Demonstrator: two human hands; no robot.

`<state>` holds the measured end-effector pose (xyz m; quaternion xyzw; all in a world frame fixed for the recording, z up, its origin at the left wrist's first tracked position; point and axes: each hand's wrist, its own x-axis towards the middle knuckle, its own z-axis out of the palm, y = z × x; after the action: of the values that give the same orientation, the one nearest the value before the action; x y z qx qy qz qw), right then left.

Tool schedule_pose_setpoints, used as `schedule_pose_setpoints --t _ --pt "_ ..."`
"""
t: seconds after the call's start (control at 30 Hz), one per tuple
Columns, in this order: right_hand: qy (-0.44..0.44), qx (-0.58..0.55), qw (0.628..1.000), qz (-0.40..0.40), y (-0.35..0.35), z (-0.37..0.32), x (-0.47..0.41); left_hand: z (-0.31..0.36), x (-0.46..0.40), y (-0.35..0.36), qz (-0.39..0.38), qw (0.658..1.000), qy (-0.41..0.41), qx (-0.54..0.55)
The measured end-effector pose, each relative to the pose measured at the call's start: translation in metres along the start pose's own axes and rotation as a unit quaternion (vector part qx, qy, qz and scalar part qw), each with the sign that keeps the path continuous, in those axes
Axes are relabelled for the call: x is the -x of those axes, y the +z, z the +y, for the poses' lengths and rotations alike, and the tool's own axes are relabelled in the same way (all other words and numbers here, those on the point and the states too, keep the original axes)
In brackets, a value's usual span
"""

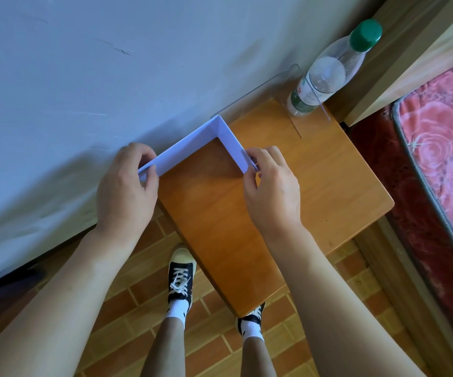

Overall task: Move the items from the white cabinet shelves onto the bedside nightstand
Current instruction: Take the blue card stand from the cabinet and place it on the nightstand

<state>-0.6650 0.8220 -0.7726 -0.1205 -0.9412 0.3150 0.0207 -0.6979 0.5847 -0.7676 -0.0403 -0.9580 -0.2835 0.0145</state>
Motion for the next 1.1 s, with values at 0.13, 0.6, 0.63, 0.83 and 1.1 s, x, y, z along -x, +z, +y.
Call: schedule_pose_setpoints --t 0.13,0.6,0.63,0.83,1.1 --pt "0.000 0.000 1.000 0.000 0.000 -0.001 0.001 -0.001 0.002 0.000 -0.002 1.000 -0.004 0.008" --pt "0.008 0.000 1.000 -0.009 -0.004 0.000 0.000 0.022 -0.015 0.005 -0.030 0.999 0.027 0.021" --pt "0.007 -0.001 1.000 -0.008 -0.005 0.000 0.000 0.027 -0.020 0.008 -0.037 0.998 0.036 0.022" --pt "0.001 -0.004 1.000 0.005 -0.008 0.001 0.000 0.052 -0.049 0.026 -0.081 0.994 0.078 0.007" --pt "-0.002 -0.029 0.999 0.015 -0.011 0.008 0.006 0.063 -0.058 0.035 -0.104 0.991 0.089 -0.007"
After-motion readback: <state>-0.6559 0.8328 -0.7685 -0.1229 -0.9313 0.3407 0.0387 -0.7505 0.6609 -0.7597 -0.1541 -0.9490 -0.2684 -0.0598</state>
